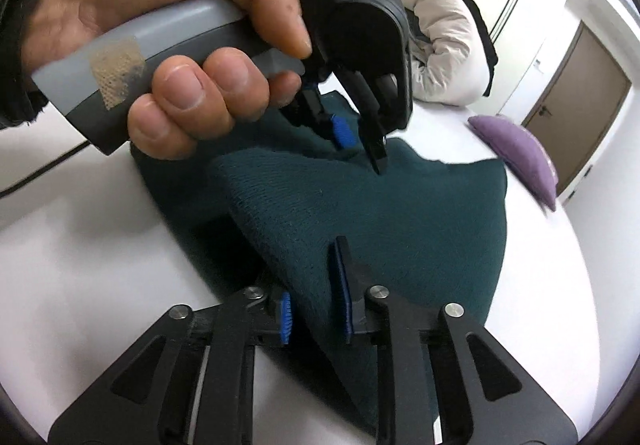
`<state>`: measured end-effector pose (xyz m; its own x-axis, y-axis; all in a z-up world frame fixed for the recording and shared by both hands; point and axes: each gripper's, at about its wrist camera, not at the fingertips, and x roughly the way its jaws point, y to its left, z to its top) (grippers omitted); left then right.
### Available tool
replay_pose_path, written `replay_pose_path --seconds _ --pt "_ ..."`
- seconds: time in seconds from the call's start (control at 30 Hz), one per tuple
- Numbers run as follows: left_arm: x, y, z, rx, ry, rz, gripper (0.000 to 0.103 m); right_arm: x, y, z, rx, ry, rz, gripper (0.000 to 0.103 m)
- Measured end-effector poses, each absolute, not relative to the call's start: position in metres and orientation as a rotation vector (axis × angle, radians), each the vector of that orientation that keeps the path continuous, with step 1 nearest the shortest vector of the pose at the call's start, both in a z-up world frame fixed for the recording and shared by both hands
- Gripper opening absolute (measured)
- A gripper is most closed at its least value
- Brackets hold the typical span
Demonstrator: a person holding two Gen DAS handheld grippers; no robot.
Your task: Fold small clothes
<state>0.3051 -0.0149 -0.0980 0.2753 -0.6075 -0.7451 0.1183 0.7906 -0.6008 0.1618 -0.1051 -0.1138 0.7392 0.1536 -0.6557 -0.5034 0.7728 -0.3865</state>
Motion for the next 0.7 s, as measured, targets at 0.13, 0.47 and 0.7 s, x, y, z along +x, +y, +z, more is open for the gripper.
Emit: replay_pose_path --seconds 0.13,0.47,0.7 --pt "0.298 0.002 -0.090 -0.530 1.167 -0.548 0.014 0.156 -0.120 -0.093 -0.425 0.682 0.466 0.040" --pt "0.309 0.081 -0.071 -0.618 1.093 -0.489 0.001 0.192 -0.203 -0.043 -0.087 0.649 0.300 0.055" --pt "0.294 0.063 -0.075 -0.531 1.118 -0.506 0.028 0.217 -0.227 -0.070 -0.016 0.708 0.189 0.061"
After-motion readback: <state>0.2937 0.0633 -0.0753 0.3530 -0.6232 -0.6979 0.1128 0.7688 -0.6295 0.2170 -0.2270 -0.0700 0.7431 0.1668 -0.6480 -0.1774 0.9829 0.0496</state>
